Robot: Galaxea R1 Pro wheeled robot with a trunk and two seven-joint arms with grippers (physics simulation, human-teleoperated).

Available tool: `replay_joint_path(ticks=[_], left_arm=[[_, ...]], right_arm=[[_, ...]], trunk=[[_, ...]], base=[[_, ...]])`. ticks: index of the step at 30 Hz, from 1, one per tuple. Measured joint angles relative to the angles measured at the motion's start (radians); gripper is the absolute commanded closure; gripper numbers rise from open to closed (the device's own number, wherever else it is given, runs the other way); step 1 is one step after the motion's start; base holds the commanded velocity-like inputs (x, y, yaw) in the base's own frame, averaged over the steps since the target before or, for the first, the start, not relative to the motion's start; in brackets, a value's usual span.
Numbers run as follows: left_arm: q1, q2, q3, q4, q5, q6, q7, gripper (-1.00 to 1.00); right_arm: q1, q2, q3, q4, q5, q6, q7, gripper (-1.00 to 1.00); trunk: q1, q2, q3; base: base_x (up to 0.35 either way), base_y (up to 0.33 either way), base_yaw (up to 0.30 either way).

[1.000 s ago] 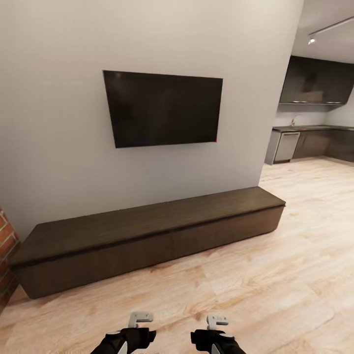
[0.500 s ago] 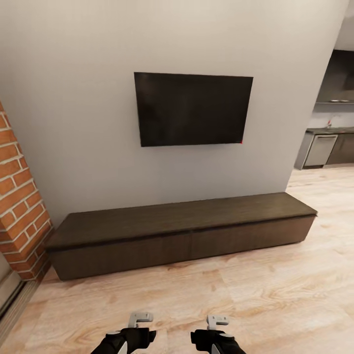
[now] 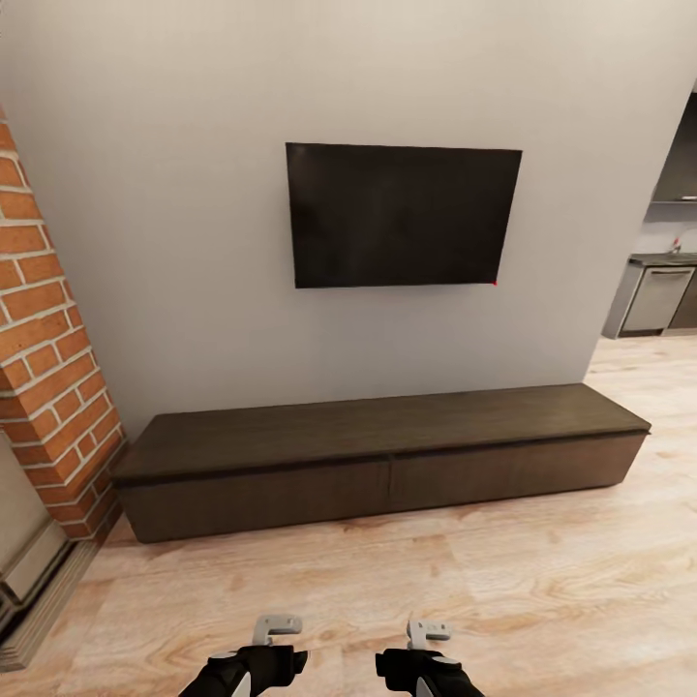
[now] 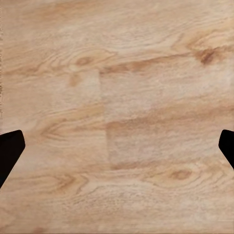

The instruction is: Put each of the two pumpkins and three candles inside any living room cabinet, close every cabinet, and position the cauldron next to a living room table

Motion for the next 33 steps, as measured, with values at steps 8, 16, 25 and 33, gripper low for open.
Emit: replay_joint_path(ticks=[8, 16, 25, 33], left_arm=[[0.0, 0.0, 0.0, 0.0, 0.0, 0.001, 0.0, -1.0], [0.0, 0.0, 0.0, 0.0, 0.0, -0.001, 0.0, -1.0], [0.0, 0.002, 0.001, 0.0, 0.0, -0.001, 0.001, -1.0], [-0.001, 0.008, 0.002, -0.008, 0.002, 0.001, 0.0, -1.0]], right_arm=[[0.0, 0.0, 0.0, 0.0, 0.0, -0.001, 0.0, -1.0], [0.0, 0.0, 0.0, 0.0, -0.001, 0.0, 0.0, -1.0], [0.0, 0.0, 0.0, 0.0, -0.001, -0.001, 0.0, -1.0], [0.0, 0.0, -0.001, 0.0, -0.001, -0.001, 0.0, -1.0]], trunk=[[0.0, 0.0, 0.0], [0.0, 0.0, 0.0], [0.0, 0.0, 0.0], [0.0, 0.0, 0.0]], base=[[0.0, 0.243, 0.001], [0.0, 0.079, 0.0], [0.117, 0.125, 0.0], [0.059, 0.04, 0.0]])
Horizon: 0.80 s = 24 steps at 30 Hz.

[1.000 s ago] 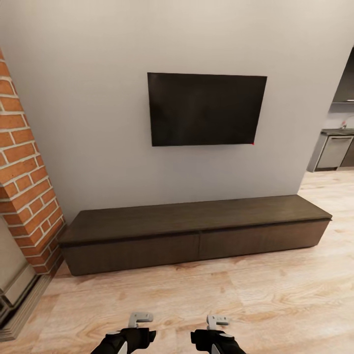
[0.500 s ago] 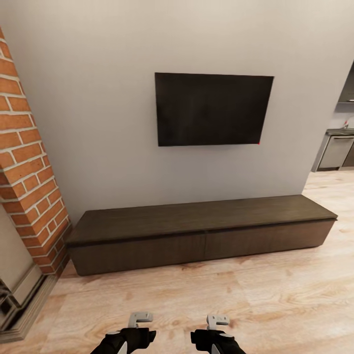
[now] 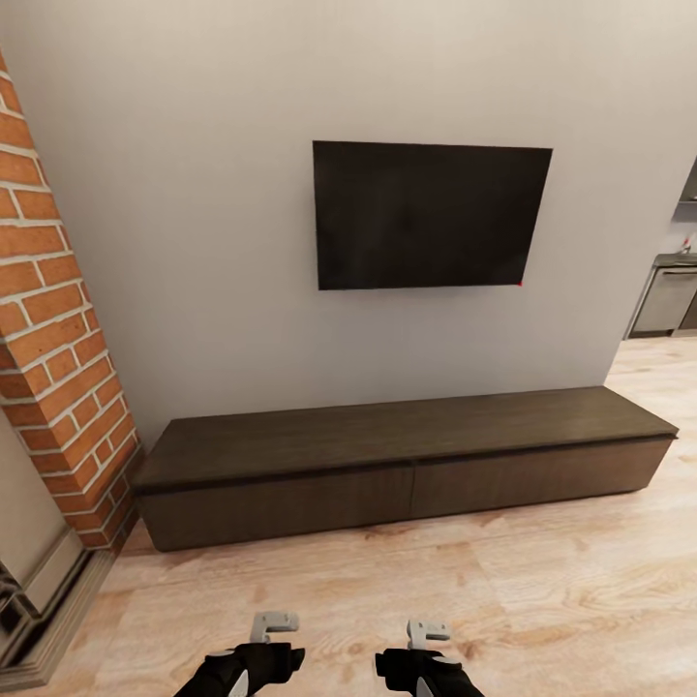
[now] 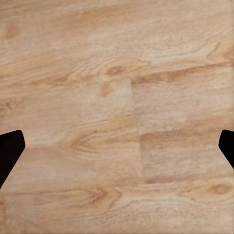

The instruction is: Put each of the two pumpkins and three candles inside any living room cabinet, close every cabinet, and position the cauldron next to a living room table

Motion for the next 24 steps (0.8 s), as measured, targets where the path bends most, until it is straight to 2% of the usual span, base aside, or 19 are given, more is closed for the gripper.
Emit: replay_joint_path(ticks=[4, 7, 8, 10, 12, 15, 16, 18, 19, 22, 24], left_arm=[[-0.001, 0.003, 0.002, -0.013, 0.001, 0.005, -0.002, -1.0], [0.0, 0.005, 0.004, -0.059, 0.004, 0.017, -0.003, -1.0], [0.0, 0.005, 0.004, -0.078, 0.007, 0.025, -0.003, -1.0], [0.001, 0.006, 0.004, -0.17, 0.035, 0.089, -0.005, -1.0], [0.005, 0.008, 0.004, -0.272, 0.07, 0.171, -0.008, -1.0], [0.015, 0.011, 0.001, -0.48, 0.14, 0.345, -0.007, -1.0], [0.021, 0.013, 0.001, -0.619, 0.174, 0.471, -0.002, -1.0], [0.026, 0.015, 0.004, -0.785, 0.201, 0.593, 0.003, -1.0], [0.029, 0.016, 0.017, -0.894, 0.22, 0.686, 0.006, -1.0], [0.033, 0.018, 0.066, -1.034, 0.234, 0.786, 0.01, -1.0], [0.034, 0.018, 0.088, -1.08, 0.237, 0.814, 0.01, -1.0]], right_arm=[[0.0, 0.0, -0.001, 0.0, -0.001, 0.0, 0.0, -1.0], [0.0, 0.0, -0.004, 0.0, -0.001, 0.0, 0.0, -1.0], [0.0, 0.0, -0.005, 0.0, -0.001, 0.0, 0.0, -1.0], [0.0, 0.0, -0.009, 0.0, -0.005, -0.001, 0.0, -1.0], [0.0, 0.0, -0.012, 0.001, -0.015, -0.006, 0.0, -1.0], [0.0, -0.001, -0.016, 0.007, -0.037, -0.041, 0.0, -1.0], [0.0, -0.002, -0.017, 0.017, -0.06, -0.076, -0.001, -1.0], [0.0, -0.003, -0.019, 0.029, -0.086, -0.111, -0.002, -1.0], [0.0, -0.004, -0.019, 0.039, -0.11, -0.135, -0.004, -1.0], [0.0, -0.004, -0.018, 0.049, -0.145, -0.163, -0.006, -1.0], [0.0, -0.005, -0.017, 0.053, -0.156, -0.173, -0.007, -1.0]], trunk=[[0.0, 0.0, 0.0], [0.0, 0.0, 0.0], [0.0, 0.0, 0.0], [0.0, 0.0, 0.0], [0.0, 0.0, 0.0], [0.0, 0.0, 0.0], [0.0, 0.0, 0.0], [0.0, 0.0, 0.0], [0.0, 0.0, 0.0], [0.0, 0.0, 0.0], [0.0, 0.0, 0.0]], base=[[0.011, 0.008, 0.0], [0.004, 0.003, 0.0], [0.002, 0.001, 0.0], [0.002, 0.001, 0.0], [0.001, 0.0, 0.0], [0.0, 0.0, 0.0], [0.0, 0.0, 0.0], [0.0, 0.0, 0.0], [0.0, 0.0, 0.0], [0.0, 0.0, 0.0], [0.0, 0.0, 0.0]])
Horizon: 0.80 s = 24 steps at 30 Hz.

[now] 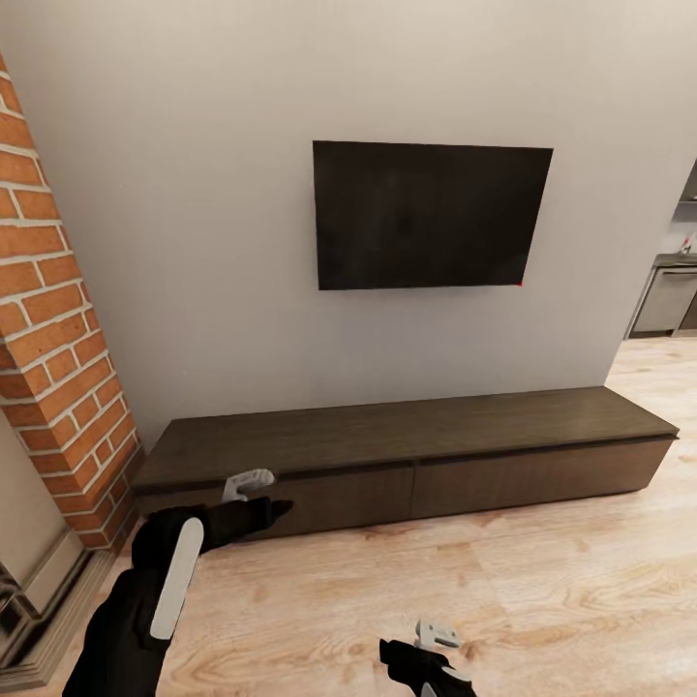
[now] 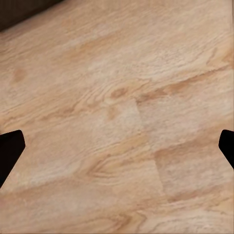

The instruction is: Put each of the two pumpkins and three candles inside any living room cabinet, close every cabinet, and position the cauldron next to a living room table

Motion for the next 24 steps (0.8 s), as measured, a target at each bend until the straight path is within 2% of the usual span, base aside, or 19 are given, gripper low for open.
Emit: replay_joint_path(ticks=[6, 10, 12, 14, 15, 16, 19, 20, 21, 22, 24], left_arm=[[-0.002, -0.001, 0.011, -0.038, 0.004, 0.0, 0.0, -1.0], [-0.008, -0.002, 0.01, -0.049, 0.02, 0.0, 0.0, -1.0], [-0.011, -0.002, 0.01, -0.05, 0.036, 0.0, 0.0, -1.0], [-0.013, -0.002, 0.009, -0.052, 0.06, 0.0, -0.001, -1.0], [-0.014, -0.002, 0.009, -0.053, 0.087, 0.0, -0.001, -1.0], [-0.015, -0.001, 0.008, -0.054, 0.114, 0.0, -0.001, -1.0], [-0.015, 0.0, 0.005, -0.055, 0.15, 0.0, -0.003, -1.0], [-0.014, 0.0, 0.003, -0.056, 0.168, 0.0, -0.004, -1.0], [-0.014, 0.0, 0.002, -0.057, 0.174, 0.0, -0.004, -1.0], [-0.014, 0.0, 0.001, -0.057, 0.184, 0.0, -0.005, -1.0], [-0.014, 0.0, 0.001, -0.057, 0.19, 0.0, -0.005, -1.0]], right_arm=[[0.0, 0.003, 0.003, 0.002, -0.01, -0.006, -0.001, -1.0], [-0.002, 0.004, 0.001, -0.01, -0.016, -0.008, 0.006, -1.0], [-0.005, 0.003, -0.001, -0.024, -0.031, -0.008, 0.011, -1.0], [-0.009, 0.002, -0.003, -0.053, -0.068, -0.008, 0.026, -1.0], [-0.012, 0.0, -0.003, -0.089, -0.127, -0.007, 0.052, -1.0], [-0.016, -0.003, -0.005, -0.122, -0.202, -0.004, 0.089, -1.0], [-0.03, -0.017, -0.008, -0.154, -0.338, 0.0, 0.16, -1.0], [-0.041, -0.031, -0.009, -0.164, -0.428, 0.002, 0.199, -1.0], [-0.046, -0.039, -0.009, -0.168, -0.474, 0.003, 0.216, -1.0], [-0.052, -0.051, -0.01, -0.172, -0.556, 0.004, 0.24, -1.0], [-0.056, -0.06, -0.011, -0.175, -0.632, 0.005, 0.256, -1.0]], trunk=[[0.0, 0.0, 0.0], [0.0, 0.0, 0.0], [0.0, 0.0, 0.0], [0.0, 0.0, 0.0], [0.0, 0.0, 0.0], [0.0, 0.0, 0.0], [0.0, 0.0, 0.0], [0.0, 0.0, 0.0], [0.0, 0.0, 0.0], [0.0, 0.0, 0.0], [0.0, 0.0, 0.0]], base=[[0.0, 0.0, 0.0], [0.0, 0.0, 0.0], [0.0, 0.0, 0.0], [0.0, 0.0, 0.0], [0.0, 0.0, 0.0], [0.0, 0.0, 0.0], [0.0, 0.0, 0.0], [0.0, 0.0, 0.0], [0.0, 0.0, 0.0], [0.0, 0.0, 0.0], [0.0, 0.0, 0.0]])
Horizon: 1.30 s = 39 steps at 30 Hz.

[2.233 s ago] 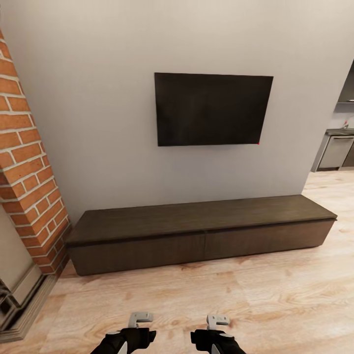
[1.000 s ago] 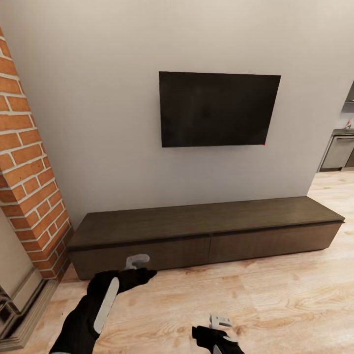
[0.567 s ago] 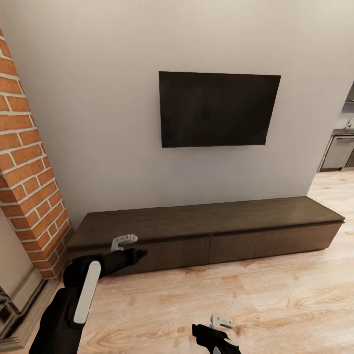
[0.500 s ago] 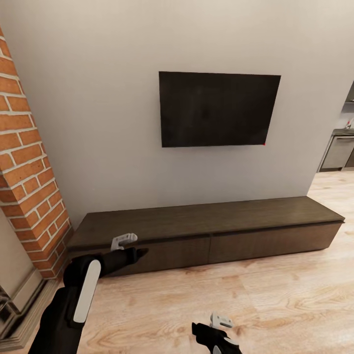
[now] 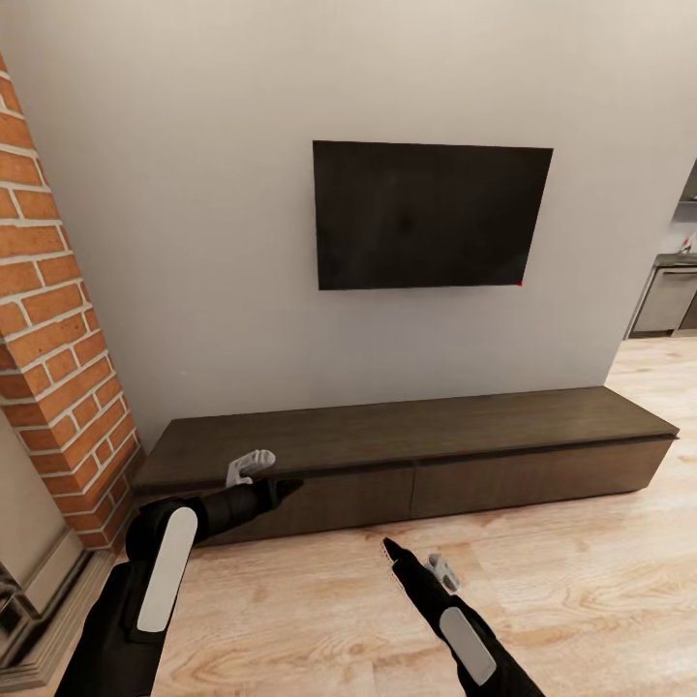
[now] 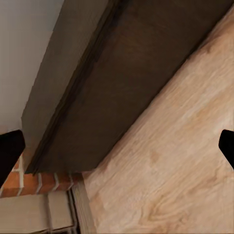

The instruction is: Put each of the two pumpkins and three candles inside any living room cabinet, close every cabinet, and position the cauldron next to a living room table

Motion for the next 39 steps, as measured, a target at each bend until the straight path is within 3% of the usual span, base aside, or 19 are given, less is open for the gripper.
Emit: replay_joint_path(ticks=[2, 8, 11, 14, 15, 17, 20, 39], left_arm=[[0.0, 0.0, -0.001, 0.0, 0.006, 0.0, -0.002, -1.0], [0.0, 0.0, -0.001, 0.0, 0.017, 0.0, -0.016, -1.0], [0.001, 0.001, -0.001, 0.0, 0.034, 0.0, -0.045, -1.0], [0.0, 0.004, 0.0, 0.0, 0.061, 0.0, -0.106, -1.0], [0.0, 0.005, 0.0, 0.0, 0.061, 0.0, -0.107, -1.0], [0.0, 0.014, 0.0, 0.001, 0.069, 0.0, -0.133, -1.0], [0.0, 0.019, 0.0, 0.001, 0.072, 0.0, -0.144, -1.0], [0.0, 0.023, 0.0, 0.002, 0.077, 0.0, -0.152, -1.0]], right_arm=[[-0.008, -0.019, -0.001, -0.004, -0.094, 0.002, 0.013, -1.0], [-0.041, -0.057, 0.003, -0.002, -0.2, 0.045, 0.073, -1.0], [-0.045, -0.068, 0.0, -0.001, -0.212, 0.088, 0.133, -1.0], [-0.047, -0.081, -0.036, 0.023, -0.224, 0.163, 0.232, -1.0], [-0.047, -0.081, -0.037, 0.023, -0.224, 0.164, 0.233, -1.0], [-0.047, -0.087, -0.108, 0.041, -0.235, 0.208, 0.304, -1.0], [-0.048, -0.088, -0.155, 0.05, -0.245, 0.256, 0.357, -1.0], [-0.048, -0.08, -0.226, 0.107, -0.25, 0.273, 0.384, -1.0]], trunk=[[0.0, 0.0, 0.0], [0.0, 0.0, 0.0], [0.0, 0.0, 0.0], [0.0, 0.0, 0.0], [0.0, 0.0, 0.0], [0.0, 0.0, 0.0], [0.0, 0.0, 0.0], [-0.001, 0.0, 0.0]], base=[[0.0, 0.0, 0.0], [0.0, 0.0, 0.0], [0.0, 0.0, 0.0], [0.0, 0.0, 0.0], [0.04, 0.02, 0.0], [0.134, 0.071, 0.0], [0.197, 0.106, 0.0], [0.225, 0.057, 0.0]])
